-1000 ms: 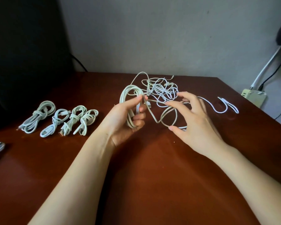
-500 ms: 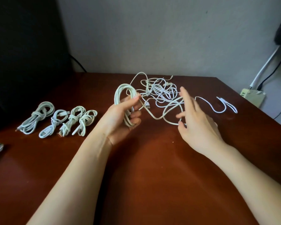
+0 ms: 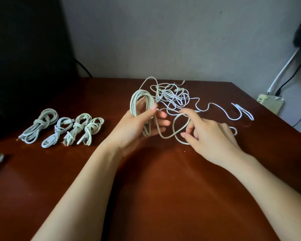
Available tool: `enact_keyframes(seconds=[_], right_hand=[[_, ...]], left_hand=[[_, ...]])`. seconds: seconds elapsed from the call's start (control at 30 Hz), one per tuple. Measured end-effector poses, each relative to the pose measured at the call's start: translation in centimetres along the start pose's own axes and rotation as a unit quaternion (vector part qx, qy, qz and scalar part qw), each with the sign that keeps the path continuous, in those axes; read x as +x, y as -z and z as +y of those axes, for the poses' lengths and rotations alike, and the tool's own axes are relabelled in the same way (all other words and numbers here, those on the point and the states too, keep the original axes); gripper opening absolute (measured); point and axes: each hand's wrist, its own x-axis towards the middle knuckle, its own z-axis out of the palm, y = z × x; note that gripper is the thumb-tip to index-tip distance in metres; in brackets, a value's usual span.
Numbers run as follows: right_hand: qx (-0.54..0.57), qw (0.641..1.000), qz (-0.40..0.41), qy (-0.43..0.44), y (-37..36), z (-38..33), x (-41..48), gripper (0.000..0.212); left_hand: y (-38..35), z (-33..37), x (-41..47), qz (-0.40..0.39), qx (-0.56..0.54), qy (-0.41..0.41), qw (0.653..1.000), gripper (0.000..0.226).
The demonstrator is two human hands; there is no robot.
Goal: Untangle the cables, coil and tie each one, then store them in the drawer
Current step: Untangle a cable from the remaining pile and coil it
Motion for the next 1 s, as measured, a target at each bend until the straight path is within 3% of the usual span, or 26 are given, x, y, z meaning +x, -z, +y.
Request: enact_keyframes(seconds=[0.1, 0.2, 0.3, 0.4, 0.53, 0.7, 0.83, 1.0], right_hand=[[0.004, 1.0, 0.001, 0.015, 0.1, -0.1, -0.1, 0.048], [-0.002, 0.998, 0.027, 0.049, -0.2, -0.6, -0.3, 0.044], [-0.029, 0.989, 0.089, 0.11, -0.7, -0.5, -0.4, 0.048], [-0.011, 0.985, 0.097, 0.145, -0.9, -0.3, -0.3, 0.053], [0.007, 0.978, 0.07, 0.196, -0.8, -0.1, -0.3, 0.06], [0.033, 0.969, 0.083, 0.232, -0.8, 0.0, -0.2, 0.039], [0.062, 0.958, 0.156, 0.231, -0.8, -0.2, -0.2, 0.034], [0.094, 0.949, 0.177, 0.241, -0.5, 0.0, -0.2, 0.03]], left_hand=[[-0.4, 0.0, -0.2, -0.019, -0.001, -0.015, 1.0, 0.007], [-0.4, -0.3, 0.0, 0.017, 0.017, -0.035, 0.999, 0.012], [0.0, -0.8, 0.5, 0.08, 0.112, -0.07, 0.988, 0.015], [0.2, -1.3, 0.8, 0.09, 0.173, -0.076, 0.978, 0.014], [0.5, -1.9, 1.0, 0.061, 0.242, -0.041, 0.968, 0.014], [0.4, -1.8, 0.8, 0.039, 0.26, -0.053, 0.963, 0.014], [-0.2, -1.9, 0.5, -0.03, 0.321, -0.099, 0.941, 0.008], [-0.7, -2.1, 0.4, -0.078, 0.351, -0.101, 0.928, 0.03]])
